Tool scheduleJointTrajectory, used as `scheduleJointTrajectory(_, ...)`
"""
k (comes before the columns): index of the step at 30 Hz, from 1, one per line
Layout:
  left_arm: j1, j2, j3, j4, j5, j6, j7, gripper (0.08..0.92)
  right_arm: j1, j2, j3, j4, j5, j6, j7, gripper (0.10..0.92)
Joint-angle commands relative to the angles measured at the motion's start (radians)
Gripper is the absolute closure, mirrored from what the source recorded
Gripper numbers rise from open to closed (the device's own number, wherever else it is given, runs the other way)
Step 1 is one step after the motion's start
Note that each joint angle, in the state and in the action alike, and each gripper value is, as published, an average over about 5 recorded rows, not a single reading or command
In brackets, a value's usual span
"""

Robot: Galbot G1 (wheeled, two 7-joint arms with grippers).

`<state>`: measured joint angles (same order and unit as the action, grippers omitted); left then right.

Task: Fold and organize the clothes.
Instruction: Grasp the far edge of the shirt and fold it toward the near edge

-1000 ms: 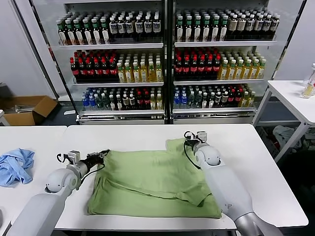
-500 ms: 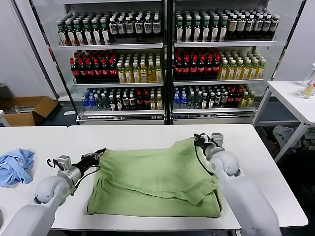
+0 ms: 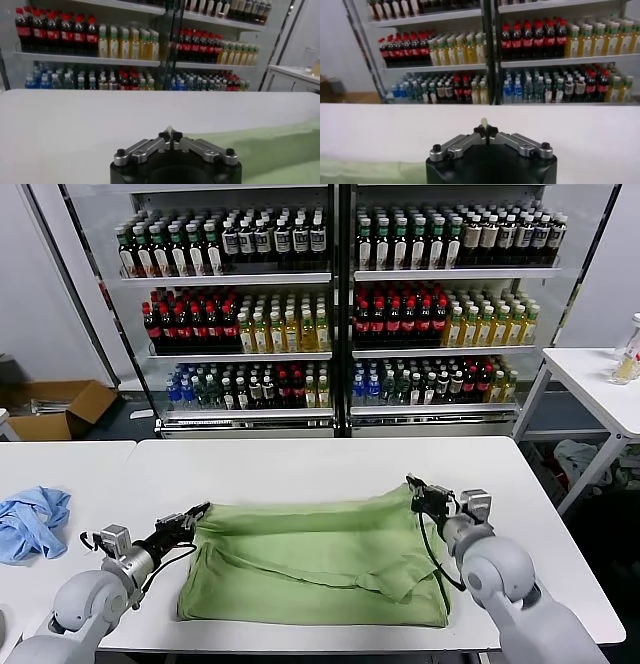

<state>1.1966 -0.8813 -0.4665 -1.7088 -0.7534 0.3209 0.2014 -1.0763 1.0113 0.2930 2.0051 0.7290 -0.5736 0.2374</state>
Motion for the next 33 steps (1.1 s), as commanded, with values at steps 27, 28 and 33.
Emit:
scheduleJointTrajectory(27, 0.182, 0.008, -0.062, -0.090, 0.049, 0.059, 0.027, 0.915, -0.333, 0.011, 0.084, 0.124, -0.112, 0.004, -0.016, 0.915)
scheduleJointTrajectory(28, 0.183, 0.008, -0.061, -0.091, 0.051, 0.059, 0.027, 0.915, -0.334, 0.013, 0.081, 0.121, -0.115, 0.005, -0.016, 0.915)
scheduleJointTrajectory(33, 0.190, 0.005, -0.061, -0.113, 0.068, 0.067, 0.016, 0.915, -0.337, 0.020, 0.077, 0.112, -0.126, 0.012, -0.020, 0.915)
